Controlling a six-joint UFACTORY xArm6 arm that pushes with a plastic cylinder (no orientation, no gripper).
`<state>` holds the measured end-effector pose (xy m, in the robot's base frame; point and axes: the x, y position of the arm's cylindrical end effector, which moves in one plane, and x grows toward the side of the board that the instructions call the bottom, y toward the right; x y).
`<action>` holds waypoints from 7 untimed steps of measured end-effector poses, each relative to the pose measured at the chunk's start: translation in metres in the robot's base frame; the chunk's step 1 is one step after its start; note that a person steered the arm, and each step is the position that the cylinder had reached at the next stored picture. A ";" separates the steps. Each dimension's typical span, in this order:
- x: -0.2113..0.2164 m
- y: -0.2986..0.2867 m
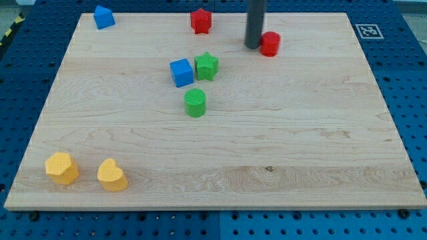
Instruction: Move the red circle to the top left
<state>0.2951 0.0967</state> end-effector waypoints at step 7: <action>0.049 0.103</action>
<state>0.3444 0.2000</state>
